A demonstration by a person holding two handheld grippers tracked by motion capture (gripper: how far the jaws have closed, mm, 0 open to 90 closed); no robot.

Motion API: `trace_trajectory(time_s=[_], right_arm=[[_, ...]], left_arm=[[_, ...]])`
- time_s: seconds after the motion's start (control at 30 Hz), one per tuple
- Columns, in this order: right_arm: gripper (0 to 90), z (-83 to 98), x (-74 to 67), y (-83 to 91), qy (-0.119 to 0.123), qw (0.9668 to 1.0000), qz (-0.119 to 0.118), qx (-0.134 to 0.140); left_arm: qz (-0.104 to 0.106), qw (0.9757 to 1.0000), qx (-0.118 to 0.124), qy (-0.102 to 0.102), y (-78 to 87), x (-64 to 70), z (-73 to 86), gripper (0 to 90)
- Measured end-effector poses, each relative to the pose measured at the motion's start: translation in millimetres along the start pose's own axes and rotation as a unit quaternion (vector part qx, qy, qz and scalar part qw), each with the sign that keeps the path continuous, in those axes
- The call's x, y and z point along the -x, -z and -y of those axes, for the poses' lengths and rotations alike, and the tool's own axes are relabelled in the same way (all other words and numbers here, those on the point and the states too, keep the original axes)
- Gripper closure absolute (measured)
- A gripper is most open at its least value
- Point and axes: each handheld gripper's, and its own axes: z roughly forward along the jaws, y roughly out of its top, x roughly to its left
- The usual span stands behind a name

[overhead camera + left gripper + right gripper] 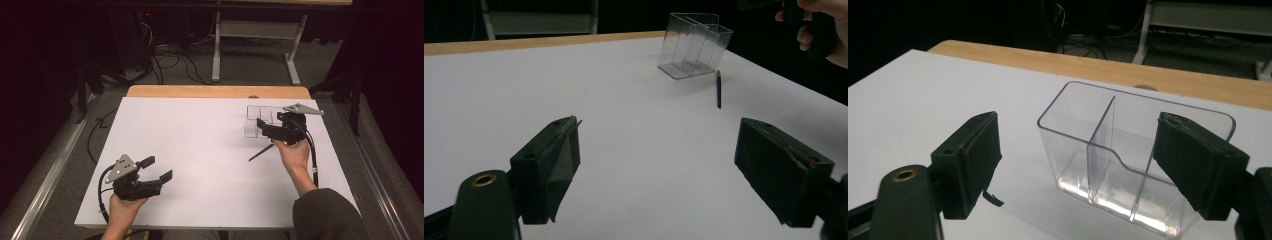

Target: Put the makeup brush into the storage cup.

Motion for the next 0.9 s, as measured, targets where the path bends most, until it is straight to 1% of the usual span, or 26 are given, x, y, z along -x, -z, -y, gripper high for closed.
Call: trace_trajectory(time_s=[0.1,0.13,0.17,0.2,0.23,0.3,0.33,0.37,0.4,0.6,0.7,0.73,0.77,0.8,0.83,0.9], right_arm=[[22.8,-0.5,1.1,0.4,-0.005,0.9998,0.001,-0.018],[23.2,-1.1,2.2,0.9,-0.006,0.9995,0.003,-0.030],[23.3,-1.5,2.4,0.9,-0.011,0.9993,0.004,-0.036],[23.3,-1.5,2.4,0.9,-0.011,0.9993,0.004,-0.036],[23.6,-2.7,3.3,1.1,-0.011,0.9987,0.010,-0.049],[24.0,-3.9,3.8,0.9,-0.014,0.9979,0.014,-0.061],[24.0,-3.9,3.8,0.9,-0.014,0.9979,0.014,-0.061],[24.2,-4.9,4.3,0.2,-0.017,0.9970,0.019,-0.073],[24.2,-4.9,4.3,0.2,-0.017,0.9970,0.019,-0.073],[24.5,-6.0,5.7,-2.0,-0.028,0.9945,0.023,-0.098],[24.6,-6.0,6.7,-3.1,-0.036,0.9929,0.025,-0.111],[25.0,-6.1,7.6,-3.7,-0.042,0.9915,0.025,-0.120],[25.0,-6.1,7.6,-3.7,-0.042,0.9915,0.025,-0.120],[25.4,-6.1,8.2,-4.3,-0.046,0.9906,0.025,-0.126],[25.7,-6.1,9.4,-5.4,-0.051,0.9887,0.026,-0.138],[25.8,-6.0,9.9,-5.7,-0.052,0.9882,0.028,-0.142]], left_arm=[[0.000,1.0000,0.000,-0.001,0.5,0.1,0.0,18.6],[0.000,1.0000,0.000,0.000,0.6,0.0,0.0,18.7],[0.000,1.0000,0.000,0.000,0.5,-0.1,0.0,18.8],[0.000,1.0000,-0.001,0.001,0.3,-0.1,0.0,18.8],[0.000,1.0000,-0.002,0.000,0.0,0.0,0.0,18.8],[0.000,1.0000,-0.002,0.000,-0.1,0.1,0.0,18.8],[0.000,1.0000,-0.002,0.000,0.0,0.1,0.0,18.8],[0.001,1.0000,-0.002,0.001,-0.2,0.0,0.0,18.8],[0.000,1.0000,-0.002,0.001,-0.1,-0.1,0.0,18.8],[-0.002,1.0000,0.003,0.001,1.5,-0.3,-0.2,19.0],[-0.003,1.0000,0.005,0.002,1.6,0.0,-0.3,19.0],[-0.003,1.0000,0.005,0.001,1.6,0.0,-0.3,19.0],[-0.003,1.0000,0.005,0.001,1.6,0.1,-0.3,19.0],[-0.003,1.0000,0.005,0.002,1.6,0.0,-0.3,19.0],[-0.003,1.0000,0.005,0.002,1.6,-0.1,-0.3,19.1],[-0.003,1.0000,0.005,0.002,1.6,0.0,-0.4,19.2]])
